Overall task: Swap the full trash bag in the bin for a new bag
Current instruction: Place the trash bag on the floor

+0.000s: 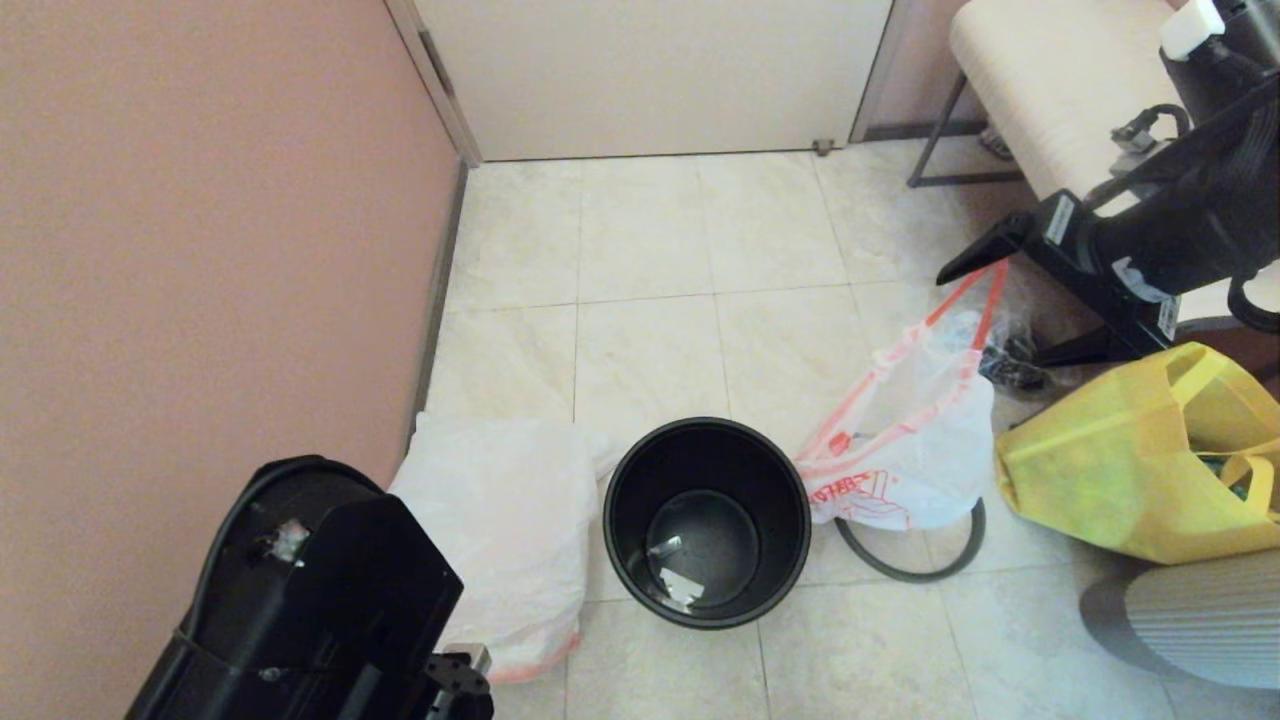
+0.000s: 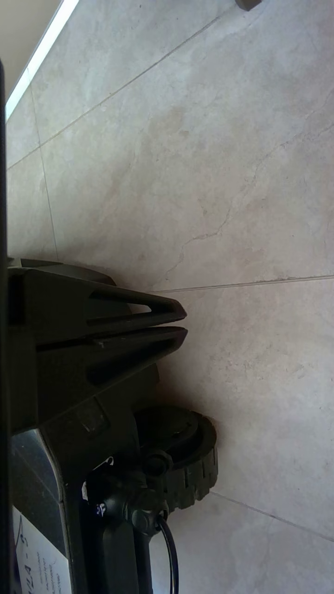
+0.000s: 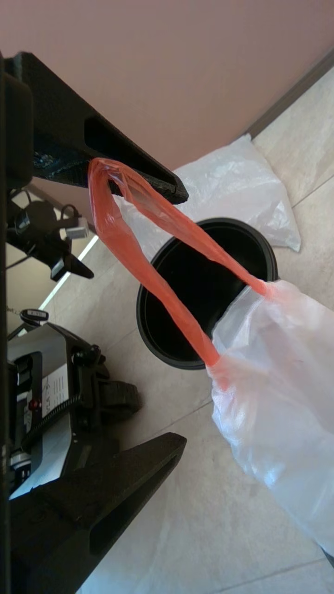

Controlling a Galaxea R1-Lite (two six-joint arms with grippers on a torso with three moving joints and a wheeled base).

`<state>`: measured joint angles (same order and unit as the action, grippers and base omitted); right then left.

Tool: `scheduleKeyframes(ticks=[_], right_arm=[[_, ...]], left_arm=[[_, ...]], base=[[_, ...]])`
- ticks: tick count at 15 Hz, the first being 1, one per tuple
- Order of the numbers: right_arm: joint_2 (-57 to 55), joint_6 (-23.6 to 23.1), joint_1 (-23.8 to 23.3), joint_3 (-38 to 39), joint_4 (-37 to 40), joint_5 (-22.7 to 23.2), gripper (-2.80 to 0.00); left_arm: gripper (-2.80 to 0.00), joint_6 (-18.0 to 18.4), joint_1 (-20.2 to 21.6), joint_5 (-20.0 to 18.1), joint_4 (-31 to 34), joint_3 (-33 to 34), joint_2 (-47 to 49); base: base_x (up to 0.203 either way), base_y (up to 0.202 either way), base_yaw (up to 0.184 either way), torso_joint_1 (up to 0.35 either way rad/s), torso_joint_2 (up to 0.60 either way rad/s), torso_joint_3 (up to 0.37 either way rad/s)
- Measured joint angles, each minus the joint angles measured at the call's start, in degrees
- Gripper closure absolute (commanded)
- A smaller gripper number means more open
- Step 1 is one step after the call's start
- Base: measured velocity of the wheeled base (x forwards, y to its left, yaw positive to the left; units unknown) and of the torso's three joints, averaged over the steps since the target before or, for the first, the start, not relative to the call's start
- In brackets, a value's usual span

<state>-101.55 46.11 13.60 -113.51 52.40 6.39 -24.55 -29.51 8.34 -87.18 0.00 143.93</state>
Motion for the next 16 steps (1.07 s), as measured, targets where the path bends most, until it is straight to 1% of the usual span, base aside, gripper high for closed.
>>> scheduleKeyframes(ticks=[2,3,6,14,15,16], right_arm=[[-0.6,-0.5,0.0,0.0,-0.8,-0.1,-2.8],[-0.8,-1.0,-0.1,0.1,-1.2,-0.1,0.0],[-1.6,-1.8,-0.6,0.2,-3.4,-2.5,0.0],[-2.5,-1.9,-0.7,0.2,-3.6,-3.3,0.0],[-2.7,-2.0,-0.7,0.2,-3.5,-3.7,-2.8],[-2.8,-2.3,-0.7,0.2,-3.6,-3.9,-2.8]], left_arm=[[0.0,0.0,0.0,0.0,0.0,0.0,0.0],[0.0,0.0,0.0,0.0,0.0,0.0,0.0],[0.0,0.0,0.0,0.0,0.0,0.0,0.0],[0.0,0.0,0.0,0.0,0.0,0.0,0.0],[0.0,0.0,0.0,0.0,0.0,0.0,0.0],[0.0,0.0,0.0,0.0,0.0,0.0,0.0]], base=[[0.0,0.0,0.0,0.0,0.0,0.0],[0.0,0.0,0.0,0.0,0.0,0.0],[0.0,0.0,0.0,0.0,0.0,0.0],[0.0,0.0,0.0,0.0,0.0,0.0],[0.0,0.0,0.0,0.0,0.0,0.0],[0.0,0.0,0.0,0.0,0.0,0.0]])
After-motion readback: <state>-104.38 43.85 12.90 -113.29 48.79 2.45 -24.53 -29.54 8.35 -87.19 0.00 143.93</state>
